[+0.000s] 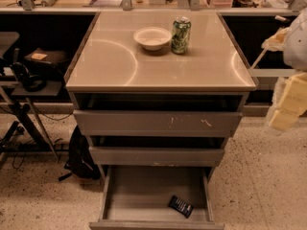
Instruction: Pick rxbar blueberry from bottom drawer and place on counter
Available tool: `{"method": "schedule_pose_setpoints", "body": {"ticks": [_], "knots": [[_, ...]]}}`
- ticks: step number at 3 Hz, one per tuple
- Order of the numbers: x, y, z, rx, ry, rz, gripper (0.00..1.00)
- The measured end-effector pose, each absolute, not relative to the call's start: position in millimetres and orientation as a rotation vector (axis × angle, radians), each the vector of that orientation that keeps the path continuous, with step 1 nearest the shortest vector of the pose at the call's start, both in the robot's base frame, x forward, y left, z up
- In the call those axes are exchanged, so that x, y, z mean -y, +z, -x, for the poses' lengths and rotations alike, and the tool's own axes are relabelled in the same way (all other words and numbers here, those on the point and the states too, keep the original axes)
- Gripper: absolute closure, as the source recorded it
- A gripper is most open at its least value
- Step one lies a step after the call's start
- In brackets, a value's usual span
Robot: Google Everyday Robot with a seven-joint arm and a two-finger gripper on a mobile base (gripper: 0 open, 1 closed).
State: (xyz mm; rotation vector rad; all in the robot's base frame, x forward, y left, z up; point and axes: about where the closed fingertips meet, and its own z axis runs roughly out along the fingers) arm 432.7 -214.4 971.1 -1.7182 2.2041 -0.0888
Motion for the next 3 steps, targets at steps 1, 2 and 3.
{"method": "schedule_pose_setpoints", "body": {"ticks": [1, 2, 3], "knots": [[203.0, 939.1, -408.7, -2.104, 0.002, 1.723, 0.00], [179.1, 872.3, -388.6, -2.040, 0.197, 1.645, 0.00], [154.8, 762.4, -374.1, -2.049, 0.453, 1.521, 0.00]]}}
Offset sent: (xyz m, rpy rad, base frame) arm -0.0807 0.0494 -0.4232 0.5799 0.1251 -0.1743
